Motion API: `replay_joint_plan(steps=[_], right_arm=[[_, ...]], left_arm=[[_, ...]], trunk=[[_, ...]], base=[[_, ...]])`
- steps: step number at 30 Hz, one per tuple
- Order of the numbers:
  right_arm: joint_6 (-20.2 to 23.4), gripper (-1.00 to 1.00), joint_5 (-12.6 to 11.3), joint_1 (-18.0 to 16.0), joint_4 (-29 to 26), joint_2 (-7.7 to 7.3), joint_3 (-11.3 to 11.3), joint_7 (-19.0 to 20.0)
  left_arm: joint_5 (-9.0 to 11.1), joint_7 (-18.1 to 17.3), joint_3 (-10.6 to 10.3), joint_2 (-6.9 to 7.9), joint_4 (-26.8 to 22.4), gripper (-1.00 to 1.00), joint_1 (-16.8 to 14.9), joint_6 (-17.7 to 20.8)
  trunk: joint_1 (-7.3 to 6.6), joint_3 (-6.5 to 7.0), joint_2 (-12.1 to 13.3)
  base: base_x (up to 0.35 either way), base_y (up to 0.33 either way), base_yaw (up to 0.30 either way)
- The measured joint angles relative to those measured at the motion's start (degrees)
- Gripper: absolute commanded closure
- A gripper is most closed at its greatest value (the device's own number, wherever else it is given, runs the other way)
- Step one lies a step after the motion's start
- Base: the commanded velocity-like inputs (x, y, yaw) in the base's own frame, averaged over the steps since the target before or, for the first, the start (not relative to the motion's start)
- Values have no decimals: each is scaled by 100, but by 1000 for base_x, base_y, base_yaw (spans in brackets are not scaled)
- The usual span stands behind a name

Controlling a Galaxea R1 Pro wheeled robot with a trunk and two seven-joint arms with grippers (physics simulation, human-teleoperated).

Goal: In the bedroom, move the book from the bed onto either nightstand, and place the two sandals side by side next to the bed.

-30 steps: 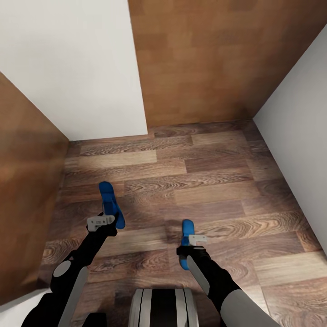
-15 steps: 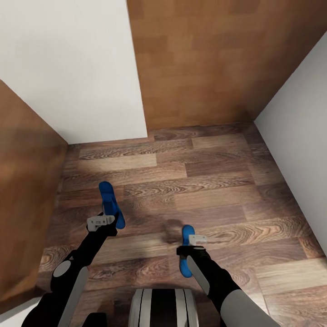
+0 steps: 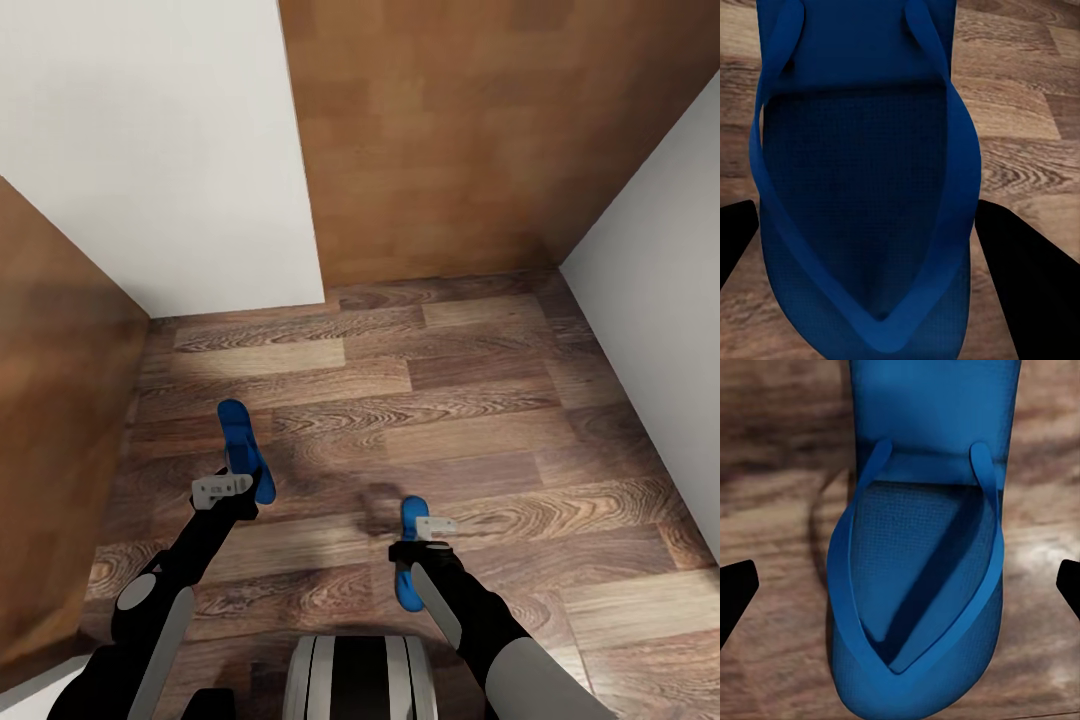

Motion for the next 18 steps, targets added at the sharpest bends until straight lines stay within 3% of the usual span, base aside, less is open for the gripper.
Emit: replay_joint_plan(steps=[6,13,18], right_arm=[[0,-100,-1,-1,0,0,0,-1],[0,-100,0,0,0,0,0,0],[0,-100,0,-1,0,0,0,0]], left_arm=[[-1,0,0,0,0,100,0,1],[0,0,0,0,0,100,0,1],[-1,0,0,0,0,100,0,1]], trunk=[[16,-132,-8],[15,-133,-8],[29,-243,-15]], base=[[0,0,0],[0,0,0],[0,0,0]])
